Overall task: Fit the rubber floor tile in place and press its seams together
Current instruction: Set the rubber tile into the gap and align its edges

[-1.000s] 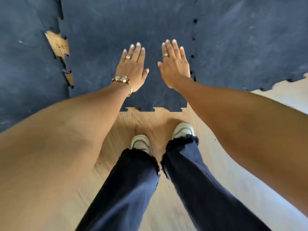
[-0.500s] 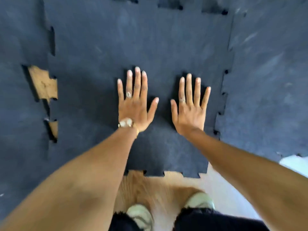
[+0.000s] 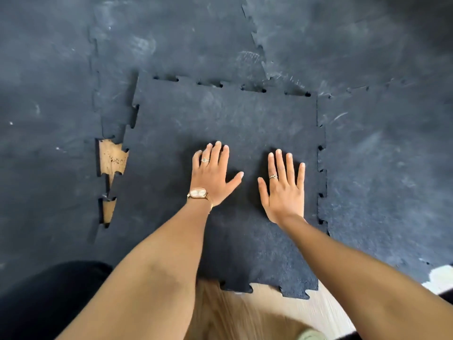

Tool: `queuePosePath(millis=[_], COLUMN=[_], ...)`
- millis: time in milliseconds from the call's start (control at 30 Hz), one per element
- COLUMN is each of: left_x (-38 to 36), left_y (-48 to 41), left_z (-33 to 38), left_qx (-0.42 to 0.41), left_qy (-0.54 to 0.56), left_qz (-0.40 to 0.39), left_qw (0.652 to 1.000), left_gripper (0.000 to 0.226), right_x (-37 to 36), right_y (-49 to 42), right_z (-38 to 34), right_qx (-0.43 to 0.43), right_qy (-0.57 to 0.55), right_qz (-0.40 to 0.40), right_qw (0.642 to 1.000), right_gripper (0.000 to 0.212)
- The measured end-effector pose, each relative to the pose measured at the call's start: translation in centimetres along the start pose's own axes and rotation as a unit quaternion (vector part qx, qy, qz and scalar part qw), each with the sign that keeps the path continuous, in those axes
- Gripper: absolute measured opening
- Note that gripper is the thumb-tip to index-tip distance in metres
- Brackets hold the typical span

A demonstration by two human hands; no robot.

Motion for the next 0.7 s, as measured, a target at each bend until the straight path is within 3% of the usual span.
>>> queuePosePath(millis=[67,100,167,233,267,433,567,633,700], left_x=[1.4,1.7,1.3,0.2,-0.3,-0.3,0.6,1.3,2.1], left_y=[-1.8,-2.5,-2.6,-1.4,-0.9,-0.3,0.2,0.4,0.4], left_z=[-1.8,-3.1,-6.0,-7.1,-6.9,-8.3,-10.0,-10.1,-10.2], left_qx=[-0.042,-0.022,0.161,0.371,0.411,0.390,0.396,0.440,0.459], left_qy=[-0.024,-0.036,-0.016,0.068,0.091,0.122,0.138,0.176,0.191], left_qz=[0.067,0.086,0.063,-0.010,-0.039,-0.008,0.019,0.012,-0.044], left_qw=[0.997,0.995,0.985,0.926,0.906,0.913,0.908,0.881,0.867], left_gripper=[0.056,0.054,0.069,0.103,0.112,0.121,0.125,0.137,0.152], right_x=[-0.1,-0.1,-0.1,-0.3,-0.4,-0.5,0.4,1.0,1.6], right_y=[0.2,0.2,0.1,0.0,-0.1,-0.2,-0.7,-0.9,-1.1], right_z=[0.1,0.1,0.0,0.1,0.2,0.3,1.0,1.6,2.3], right_qx=[0.000,-0.002,-0.001,-0.003,-0.005,-0.004,-0.016,-0.111,-0.250], right_qy=[-0.001,-0.002,0.001,0.008,0.010,-0.014,-0.075,-0.124,-0.173], right_qz=[0.015,0.014,0.000,-0.016,-0.022,-0.032,0.021,0.046,0.021], right_qw=[1.000,1.000,1.000,1.000,1.000,0.999,0.997,0.985,0.953], right_gripper=[0.066,0.066,0.064,0.064,0.064,0.064,0.077,0.103,0.137])
Point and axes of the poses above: each hand's wrist, its own y-axis away from the middle knuckle, its own x-axis out of the back of the hand, z = x × y, the point moved 2 cm from there along -y, towards the middle knuckle, and after that the axes turned 6 degrees about -y, right-handed, at the moved point
